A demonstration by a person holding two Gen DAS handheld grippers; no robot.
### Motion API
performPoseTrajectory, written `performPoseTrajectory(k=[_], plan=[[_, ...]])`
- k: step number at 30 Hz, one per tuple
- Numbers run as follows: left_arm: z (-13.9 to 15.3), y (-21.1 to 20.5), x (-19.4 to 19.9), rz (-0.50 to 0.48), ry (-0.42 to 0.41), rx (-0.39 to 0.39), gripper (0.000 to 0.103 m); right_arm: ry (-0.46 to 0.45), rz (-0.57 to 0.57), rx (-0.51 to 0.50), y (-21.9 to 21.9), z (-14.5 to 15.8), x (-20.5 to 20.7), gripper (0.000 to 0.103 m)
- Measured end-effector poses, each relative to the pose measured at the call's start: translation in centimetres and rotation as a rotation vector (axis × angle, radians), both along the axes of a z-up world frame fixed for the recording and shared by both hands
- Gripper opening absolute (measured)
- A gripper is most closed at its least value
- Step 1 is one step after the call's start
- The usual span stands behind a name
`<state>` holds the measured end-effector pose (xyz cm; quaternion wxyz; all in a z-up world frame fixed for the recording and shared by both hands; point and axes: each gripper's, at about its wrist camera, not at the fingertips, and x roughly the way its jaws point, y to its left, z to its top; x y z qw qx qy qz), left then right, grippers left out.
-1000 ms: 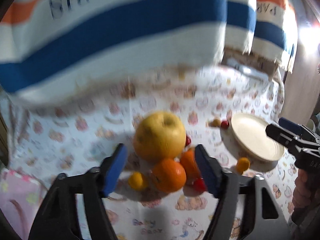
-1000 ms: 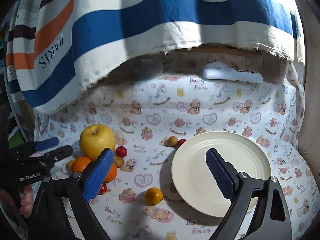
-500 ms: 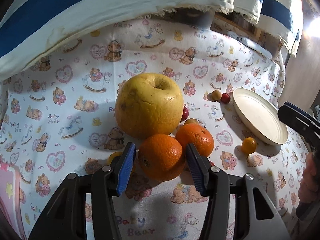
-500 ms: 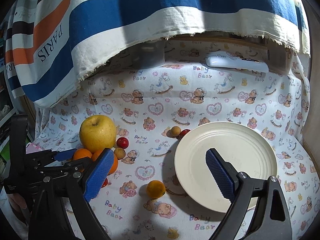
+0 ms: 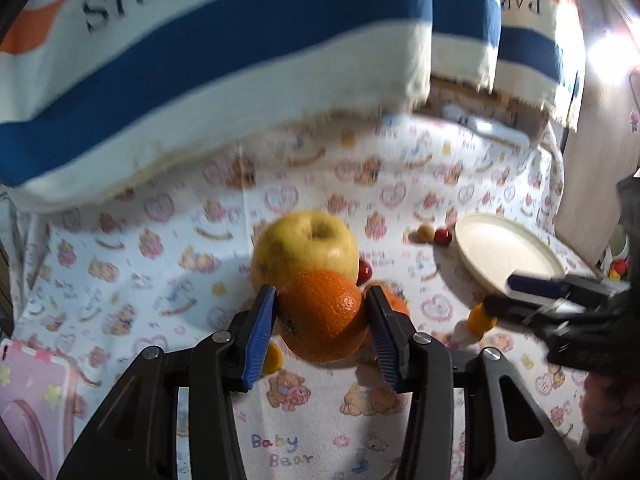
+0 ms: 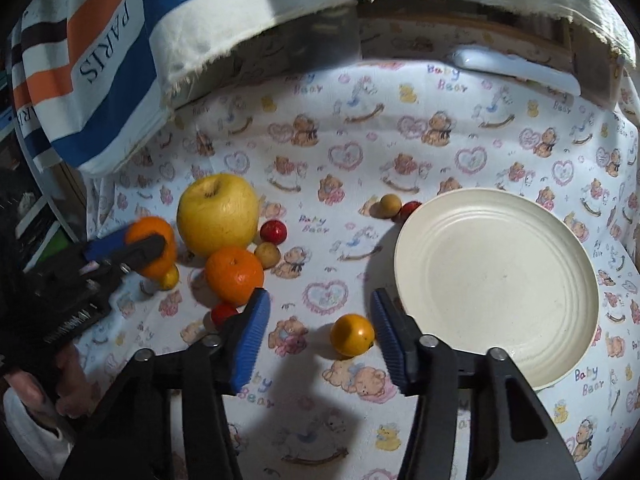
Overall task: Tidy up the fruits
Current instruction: 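Grasp the large orange beside the pear with left tool while right grasps small orange, then lift the large orange toward the plate with left tool while right lifts small orange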
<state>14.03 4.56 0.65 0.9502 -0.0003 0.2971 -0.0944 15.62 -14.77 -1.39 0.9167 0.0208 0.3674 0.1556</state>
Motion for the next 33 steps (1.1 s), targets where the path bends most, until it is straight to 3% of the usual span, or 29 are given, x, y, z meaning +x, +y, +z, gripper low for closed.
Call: performPoseTrajectory(k=[4,19,21,33], plan=[[0.8,0.2,-0.6,0.025,-0.051,0.008,0.045,0.032,-0.017,-0.025,-0.1,-0.7,0.6,0.040],[0.6,0.4,-0.4,0.060,-0.041,0.005,0.045,0.098,-0.052,-0.122,0.1,-2.9,1.7,0.036],[0.7,0.4,-0.5,0.062,-0.043,0.007,0.045,0.111,-0.052,-0.124,0.1,-3.2,1.8,0.029],[2.0,0.4,-1.4,0.071,-0.107,0.036,0.045,0.013,-0.057,-0.091,0.0,-1.0,0.6,0.029]])
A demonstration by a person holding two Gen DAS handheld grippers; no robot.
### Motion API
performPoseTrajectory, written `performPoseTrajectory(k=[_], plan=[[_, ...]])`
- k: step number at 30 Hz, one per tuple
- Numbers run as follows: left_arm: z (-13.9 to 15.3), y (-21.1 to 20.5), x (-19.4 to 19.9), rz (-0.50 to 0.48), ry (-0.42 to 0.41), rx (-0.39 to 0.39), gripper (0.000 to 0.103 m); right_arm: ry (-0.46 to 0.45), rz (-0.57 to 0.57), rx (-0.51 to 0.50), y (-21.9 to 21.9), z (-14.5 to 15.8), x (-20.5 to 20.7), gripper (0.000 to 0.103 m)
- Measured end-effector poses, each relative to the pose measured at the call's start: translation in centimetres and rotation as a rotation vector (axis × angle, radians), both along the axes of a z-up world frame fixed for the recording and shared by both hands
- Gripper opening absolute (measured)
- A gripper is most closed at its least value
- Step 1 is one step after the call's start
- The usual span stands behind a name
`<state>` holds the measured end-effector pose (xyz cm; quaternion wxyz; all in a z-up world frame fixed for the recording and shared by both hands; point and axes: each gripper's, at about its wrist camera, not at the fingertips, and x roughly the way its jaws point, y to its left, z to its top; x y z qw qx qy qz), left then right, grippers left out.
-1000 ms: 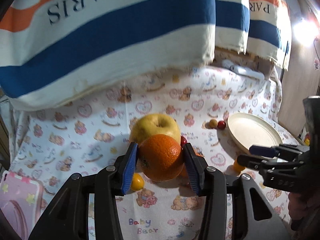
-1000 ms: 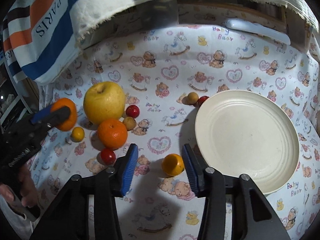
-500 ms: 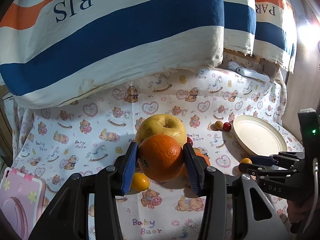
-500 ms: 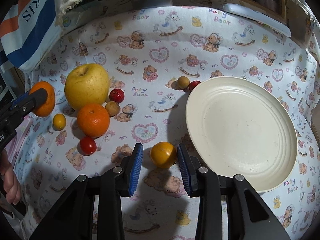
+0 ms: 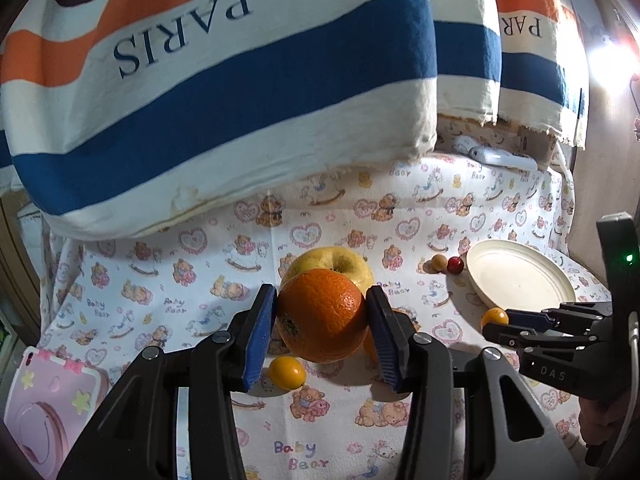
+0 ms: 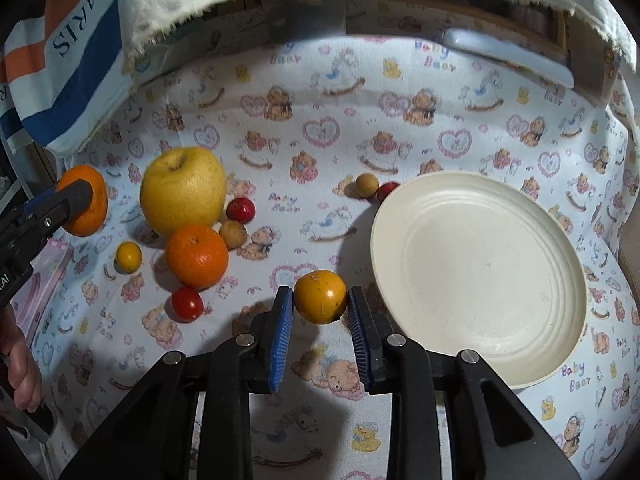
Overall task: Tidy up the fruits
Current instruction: 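Lift the large orange toward the plate with left tool while right lifts small orange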
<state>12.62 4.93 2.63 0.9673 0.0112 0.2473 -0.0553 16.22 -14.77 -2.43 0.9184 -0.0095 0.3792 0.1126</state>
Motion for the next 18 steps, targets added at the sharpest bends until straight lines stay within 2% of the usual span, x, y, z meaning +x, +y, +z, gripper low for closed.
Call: performPoseTrajectory(k=[9,13,18], plan=[[2.5,-0.5,-2.4,-0.018,-0.087,-0.007,0.045,-0.153,0.010,0.053,-0.5,4.3,-2.6,0.029],[4.1,-1.5,-3.9,-0.019,-0.152,0.016,0.045,-0.247,-0.008,0.050,-1.1,6.7,-4.2,0.029],[6.6,-3.1,-5.2,-0.057,-0.181,0.021,0.045,-0.355,-0.001,0.021,-2.8,9.8,-6.6,0.029]])
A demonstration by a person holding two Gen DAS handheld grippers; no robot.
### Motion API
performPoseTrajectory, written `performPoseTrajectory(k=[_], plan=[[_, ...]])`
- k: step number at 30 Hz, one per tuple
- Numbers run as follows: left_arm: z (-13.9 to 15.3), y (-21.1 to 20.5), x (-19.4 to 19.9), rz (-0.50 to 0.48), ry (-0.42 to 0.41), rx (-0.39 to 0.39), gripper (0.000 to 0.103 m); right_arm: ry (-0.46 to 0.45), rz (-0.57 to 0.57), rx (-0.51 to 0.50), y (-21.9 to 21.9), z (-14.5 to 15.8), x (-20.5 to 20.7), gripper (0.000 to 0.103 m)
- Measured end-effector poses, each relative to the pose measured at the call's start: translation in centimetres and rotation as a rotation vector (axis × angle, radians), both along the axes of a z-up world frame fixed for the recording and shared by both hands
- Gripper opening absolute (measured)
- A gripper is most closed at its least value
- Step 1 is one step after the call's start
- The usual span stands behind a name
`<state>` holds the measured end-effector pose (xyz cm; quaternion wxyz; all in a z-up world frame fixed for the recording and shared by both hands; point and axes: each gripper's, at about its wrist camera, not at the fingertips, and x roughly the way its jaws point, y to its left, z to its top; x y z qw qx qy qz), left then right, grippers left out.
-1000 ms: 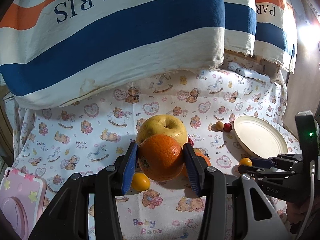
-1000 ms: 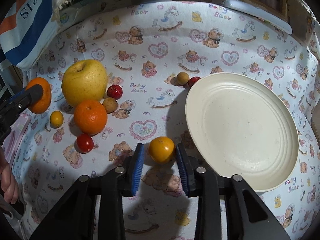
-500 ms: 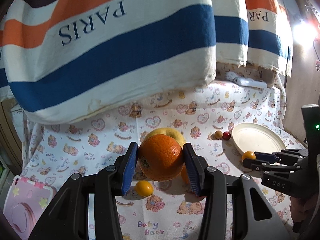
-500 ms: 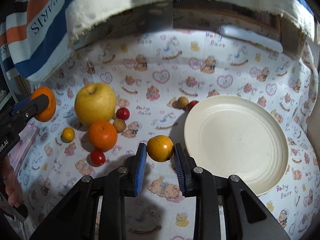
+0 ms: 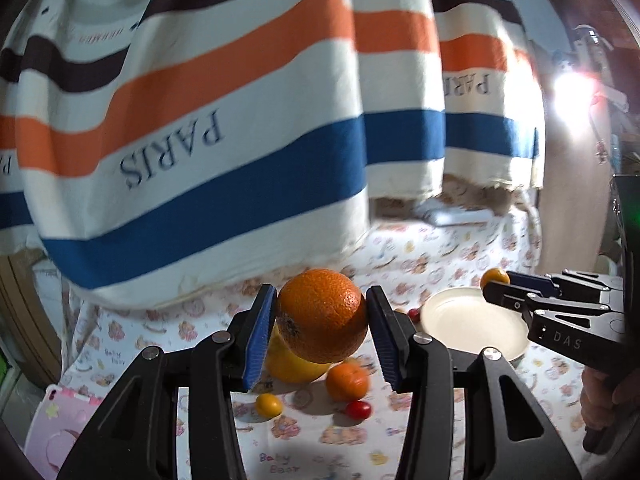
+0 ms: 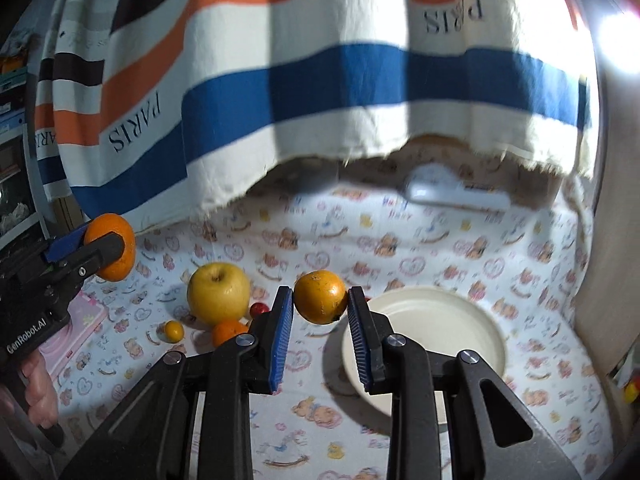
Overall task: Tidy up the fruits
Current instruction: 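Lift the large orange toward the plate with left tool while right lifts small orange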
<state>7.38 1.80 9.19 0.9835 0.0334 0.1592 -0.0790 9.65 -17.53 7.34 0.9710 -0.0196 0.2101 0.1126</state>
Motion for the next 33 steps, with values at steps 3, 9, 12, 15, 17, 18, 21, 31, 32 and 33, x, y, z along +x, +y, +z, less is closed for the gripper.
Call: performPoseTrajectory(k=[3,9,12,15,17,18,21,31,32,33], plan=[[1.4,-1.4,-0.7,-0.023,-0.023,0.011,0.045,-0.055,-0.010,-0.027,-1.4,1.1,-1.1,0.029],[2.7,-4.8,-0.6,-0.087,-0.031,-0.001,0.045,-0.089,-0.056,0.018,-5.9,2.6,-1.6,0.029],[2.6,-7.0,0.2,-0.122,-0.023,0.003,0.045,-0.110,-0.097,0.018,-7.8,2.5,-1.5,0.029],[2.2,-8.9,1.7,-0.161,0.014,-0.022,0.045,-0.106,-0.140,0.039,-10.0,2.1,-1.1,0.029],[1.8,-10.0,2.8,-0.184,0.041,-0.044,0.045,-0.087,-0.168,0.060,-11.5,1.4,-0.5,0.029],[1.4,-10.5,3.4,-0.189,0.051,-0.048,0.045,-0.077,-0.185,0.068,-12.3,0.9,-0.1,0.029],[0.2,-12.1,5.2,-0.202,0.091,-0.036,0.045,-0.047,-0.215,0.093,-13.8,-0.4,1.1,0.029],[-5.8,-15.7,9.7,-0.264,0.273,0.024,0.045,0.186,-0.192,0.103,-14.8,-5.8,5.3,0.029],[-6.4,-16.0,10.2,-0.268,0.291,0.025,0.045,0.201,-0.192,0.097,-14.7,-6.2,5.6,0.029],[-6.9,-16.3,10.7,-0.274,0.307,0.028,0.045,0.220,-0.189,0.089,-14.5,-6.7,5.9,0.029]])
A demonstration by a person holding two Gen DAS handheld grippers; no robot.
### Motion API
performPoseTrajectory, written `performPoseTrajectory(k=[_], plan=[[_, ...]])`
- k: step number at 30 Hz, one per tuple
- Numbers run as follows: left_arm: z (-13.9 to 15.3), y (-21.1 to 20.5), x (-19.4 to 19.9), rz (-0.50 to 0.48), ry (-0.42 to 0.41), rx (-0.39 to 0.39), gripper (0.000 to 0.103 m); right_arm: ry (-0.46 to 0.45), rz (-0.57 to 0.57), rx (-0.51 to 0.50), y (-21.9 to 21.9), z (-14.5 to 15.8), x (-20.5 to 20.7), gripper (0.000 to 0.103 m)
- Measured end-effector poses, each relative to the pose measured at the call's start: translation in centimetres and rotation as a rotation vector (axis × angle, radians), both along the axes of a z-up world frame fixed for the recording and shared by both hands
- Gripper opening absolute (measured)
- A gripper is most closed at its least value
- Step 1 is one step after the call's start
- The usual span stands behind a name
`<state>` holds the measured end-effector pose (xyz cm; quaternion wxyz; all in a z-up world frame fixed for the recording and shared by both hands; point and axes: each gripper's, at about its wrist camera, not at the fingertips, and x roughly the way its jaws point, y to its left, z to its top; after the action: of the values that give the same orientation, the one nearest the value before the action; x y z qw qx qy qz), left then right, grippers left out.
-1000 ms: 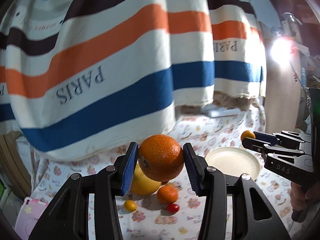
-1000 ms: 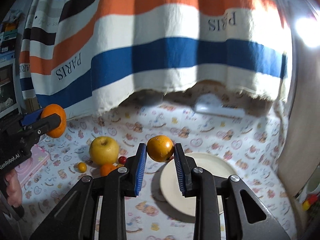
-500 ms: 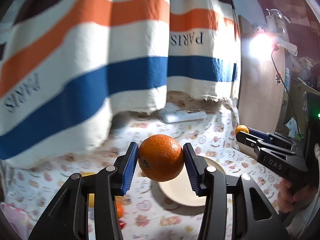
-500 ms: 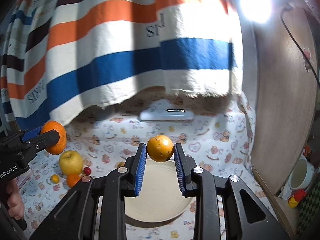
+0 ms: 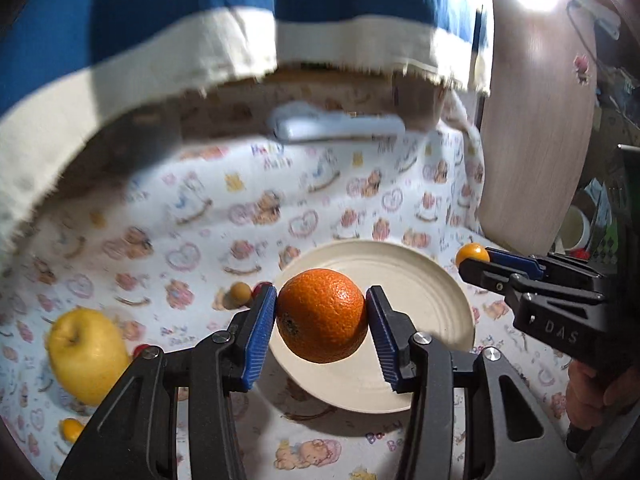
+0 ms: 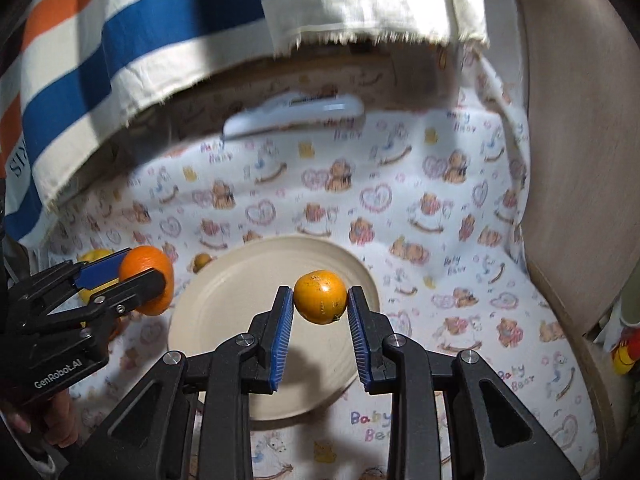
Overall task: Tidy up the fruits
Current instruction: 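Lift the large orange toward the plate with left tool while right lifts small orange, then lower the large orange onto the plate and open left tool while right releases small orange there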
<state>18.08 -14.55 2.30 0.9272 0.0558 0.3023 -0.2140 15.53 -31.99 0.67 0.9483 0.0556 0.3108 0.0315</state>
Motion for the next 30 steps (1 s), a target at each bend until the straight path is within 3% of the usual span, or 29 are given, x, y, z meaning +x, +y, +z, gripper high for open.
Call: performPoseTrajectory(k=[15,23,30], plan=[[-4.5,-1.1,2.4,-0.049,0.108,0.054,0.045,0.131,0.037,-0.036,1.3,-3.4,2.1,0.029],[-5.0,-1.6,2.0,-0.058,0.081,0.094,0.046,0.164,0.032,-0.063,1.5,-4.0,2.6,0.029],[-5.1,-1.6,2.0,-0.058,0.091,0.078,0.047,0.185,0.029,-0.066,1.4,-4.1,2.8,0.029]])
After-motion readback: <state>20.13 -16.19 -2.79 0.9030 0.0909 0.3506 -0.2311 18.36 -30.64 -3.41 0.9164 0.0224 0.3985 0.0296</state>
